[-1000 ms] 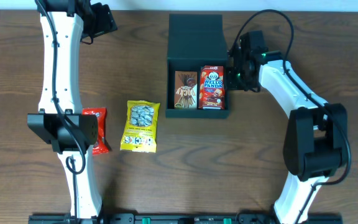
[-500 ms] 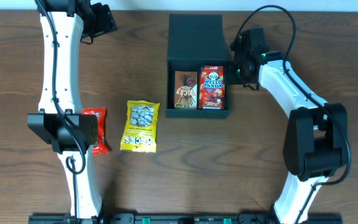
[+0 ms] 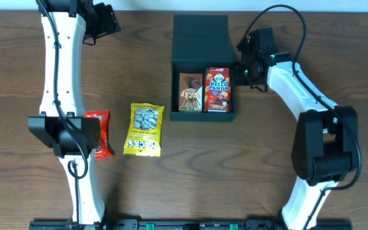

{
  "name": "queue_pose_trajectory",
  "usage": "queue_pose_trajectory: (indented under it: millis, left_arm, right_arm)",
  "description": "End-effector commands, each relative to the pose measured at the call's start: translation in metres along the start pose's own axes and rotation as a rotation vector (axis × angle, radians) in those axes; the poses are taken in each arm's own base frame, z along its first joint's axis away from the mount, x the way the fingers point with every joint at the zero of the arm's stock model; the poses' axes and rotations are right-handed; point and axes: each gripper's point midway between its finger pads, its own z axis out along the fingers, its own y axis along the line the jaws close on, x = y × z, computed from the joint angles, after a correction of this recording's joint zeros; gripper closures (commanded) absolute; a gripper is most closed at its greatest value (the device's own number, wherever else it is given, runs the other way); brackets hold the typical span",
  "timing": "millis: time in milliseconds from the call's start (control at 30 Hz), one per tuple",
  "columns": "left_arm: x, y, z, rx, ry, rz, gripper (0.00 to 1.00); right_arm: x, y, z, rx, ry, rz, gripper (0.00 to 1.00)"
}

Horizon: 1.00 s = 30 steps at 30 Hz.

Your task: Pack container

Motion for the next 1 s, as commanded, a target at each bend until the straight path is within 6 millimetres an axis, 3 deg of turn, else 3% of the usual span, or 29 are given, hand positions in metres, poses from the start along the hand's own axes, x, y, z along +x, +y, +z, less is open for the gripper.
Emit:
queue_pose_trajectory:
  millis: [0, 300, 400, 533, 700, 800, 967]
  left_arm:
    - [0.001, 0.002, 0.005, -0.013, 0.011, 0.021, 0.14]
    - [0.001, 0.002, 0.005, -0.013, 0.012, 0.034, 0.14]
    - [0.006, 0.007, 0.005, -0.023, 0.033, 0.046, 0.14]
    - [0.019, 0.029, 0.004, -0.061, 0.108, 0.033, 0.16]
    - [0.037, 0.028, 0.004, 0.085, 0.233, 0.041, 0.24]
    - [0.039, 0.028, -0.005, 0.137, 0.240, 0.054, 0.22]
    - [0.036, 0.031, -0.061, 0.129, 0.124, 0.099, 0.14]
  right_arm:
    - [0.009, 0.008, 0.010, -0.058, 0.038, 0.019, 0.98]
    - [0.009, 0.000, 0.010, -0.020, 0.035, 0.024, 0.99]
    - [0.011, -0.022, 0.008, 0.082, 0.042, 0.048, 0.99]
    - [0.017, -0.050, -0.002, 0.128, 0.081, 0.111, 0.98]
    - [0.003, -0.080, -0.034, 0.154, 0.047, 0.176, 0.98]
    - [-0.013, -0.093, -0.064, 0.175, -0.004, 0.168, 0.99]
    - [-0.036, -0.113, -0.121, 0.262, -0.115, 0.137, 0.99]
